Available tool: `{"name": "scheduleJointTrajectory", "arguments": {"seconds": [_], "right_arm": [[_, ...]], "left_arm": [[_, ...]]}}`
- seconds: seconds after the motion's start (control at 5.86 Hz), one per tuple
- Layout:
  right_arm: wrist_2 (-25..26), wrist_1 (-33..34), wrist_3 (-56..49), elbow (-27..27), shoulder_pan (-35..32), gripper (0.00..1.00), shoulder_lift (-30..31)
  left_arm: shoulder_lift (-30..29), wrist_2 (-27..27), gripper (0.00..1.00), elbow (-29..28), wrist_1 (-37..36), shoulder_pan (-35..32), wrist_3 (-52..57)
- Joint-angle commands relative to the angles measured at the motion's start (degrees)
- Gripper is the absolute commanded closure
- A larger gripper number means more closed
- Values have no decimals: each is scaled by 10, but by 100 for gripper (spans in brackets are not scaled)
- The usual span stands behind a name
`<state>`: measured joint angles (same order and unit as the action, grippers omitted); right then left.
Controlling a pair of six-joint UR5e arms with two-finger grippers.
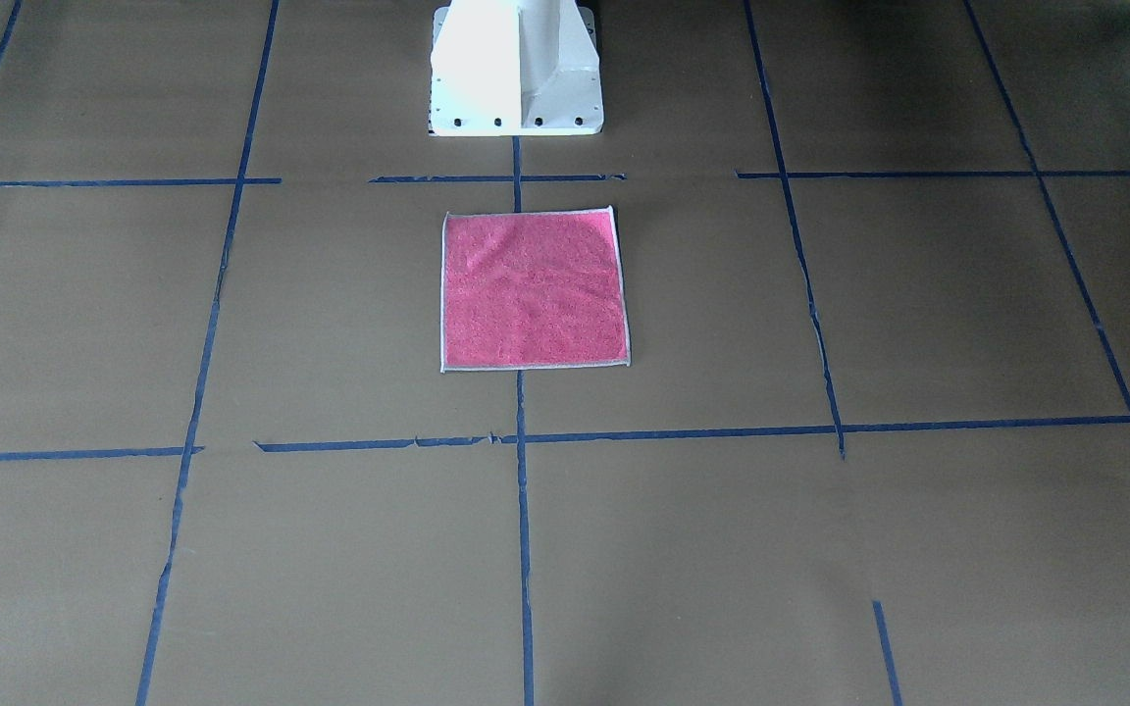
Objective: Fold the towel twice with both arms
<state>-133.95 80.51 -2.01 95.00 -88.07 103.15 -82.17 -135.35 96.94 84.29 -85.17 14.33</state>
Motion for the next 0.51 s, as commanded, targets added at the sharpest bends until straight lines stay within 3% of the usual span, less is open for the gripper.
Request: {"name": "scheduleJointTrajectory", "arguments": {"seconds": [0.0, 0.34], "right_arm": [[0, 0, 2, -2, 0, 0, 0], [-11, -2, 5, 37, 0, 0, -19]], "left_arm": [[-2, 0, 0, 2, 2, 0, 1], [-6, 4, 0, 65, 9, 1, 2]]}}
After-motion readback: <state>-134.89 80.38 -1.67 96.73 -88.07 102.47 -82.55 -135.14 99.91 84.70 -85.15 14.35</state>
